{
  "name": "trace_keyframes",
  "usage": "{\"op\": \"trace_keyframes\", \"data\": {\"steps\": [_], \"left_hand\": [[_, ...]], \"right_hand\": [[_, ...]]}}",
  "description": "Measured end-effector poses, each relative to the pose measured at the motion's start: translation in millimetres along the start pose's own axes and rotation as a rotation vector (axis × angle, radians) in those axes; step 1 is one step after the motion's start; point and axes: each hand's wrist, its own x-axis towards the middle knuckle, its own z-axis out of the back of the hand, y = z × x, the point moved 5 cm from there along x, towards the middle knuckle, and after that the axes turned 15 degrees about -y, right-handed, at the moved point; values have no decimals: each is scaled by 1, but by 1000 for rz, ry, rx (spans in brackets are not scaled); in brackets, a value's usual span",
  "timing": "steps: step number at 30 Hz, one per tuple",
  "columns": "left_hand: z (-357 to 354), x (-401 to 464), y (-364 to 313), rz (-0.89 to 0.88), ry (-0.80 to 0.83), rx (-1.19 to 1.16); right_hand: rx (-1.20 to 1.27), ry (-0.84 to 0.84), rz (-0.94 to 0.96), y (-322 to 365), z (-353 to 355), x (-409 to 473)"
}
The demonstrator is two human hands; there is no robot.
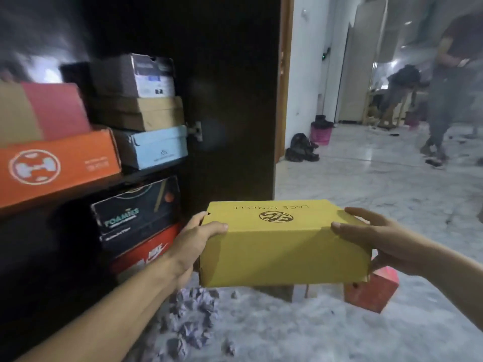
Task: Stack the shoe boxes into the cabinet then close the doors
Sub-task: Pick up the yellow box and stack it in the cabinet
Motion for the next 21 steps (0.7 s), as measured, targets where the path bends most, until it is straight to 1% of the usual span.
{"op": "trace_keyframes", "data": {"steps": [4, 7, 11, 15, 19, 21], "left_hand": [[66, -3, -50, -80, -158, -69], [105, -8, -88, -191, -249, -78], [148, -19, -131, -257, -372, -90], [188, -29, -179, -346, -556, -161], [217, -30, -226, -465, -711, -185], [231, -27, -244, -520, -833, -168]], "right_hand": [[66, 107, 125, 63, -55, -4], [58, 181, 207, 111, -90, -10], [44, 228, 334, 169, -128, -14], [92, 252, 462, 230, -161, -18], [199, 270, 507, 287, -191, -13], [256, 276, 533, 314, -208, -10]]}}
